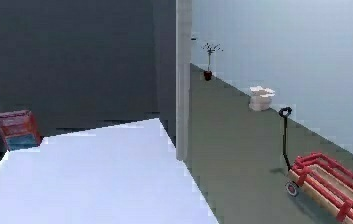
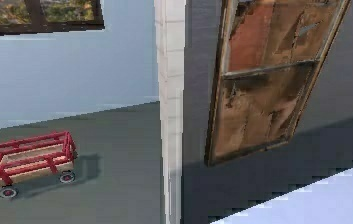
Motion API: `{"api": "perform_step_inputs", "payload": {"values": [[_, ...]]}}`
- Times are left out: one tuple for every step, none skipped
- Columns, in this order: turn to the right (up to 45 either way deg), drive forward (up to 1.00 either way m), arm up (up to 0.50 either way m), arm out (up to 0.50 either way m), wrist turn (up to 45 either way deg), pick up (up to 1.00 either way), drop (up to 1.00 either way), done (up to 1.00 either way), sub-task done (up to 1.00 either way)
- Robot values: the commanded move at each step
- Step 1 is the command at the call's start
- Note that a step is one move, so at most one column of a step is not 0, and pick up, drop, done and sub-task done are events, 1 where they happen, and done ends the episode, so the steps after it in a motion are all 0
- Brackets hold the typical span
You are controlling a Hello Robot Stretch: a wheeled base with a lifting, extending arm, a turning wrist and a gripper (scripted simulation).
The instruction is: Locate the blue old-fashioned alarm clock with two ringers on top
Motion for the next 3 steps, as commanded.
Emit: {"api": "perform_step_inputs", "payload": {"values": [[30.0, 0.00, 0.00, 0.00, 0.0, 0.00, 0.00, 0.00, 0.00], [0.0, 0.10, 0.00, 0.00, 0.0, 0.00, 0.00, 0.00, 0.00], [15.0, 0.00, 0.00, 0.00, 0.0, 0.00, 0.00, 0.00, 0.00]]}}
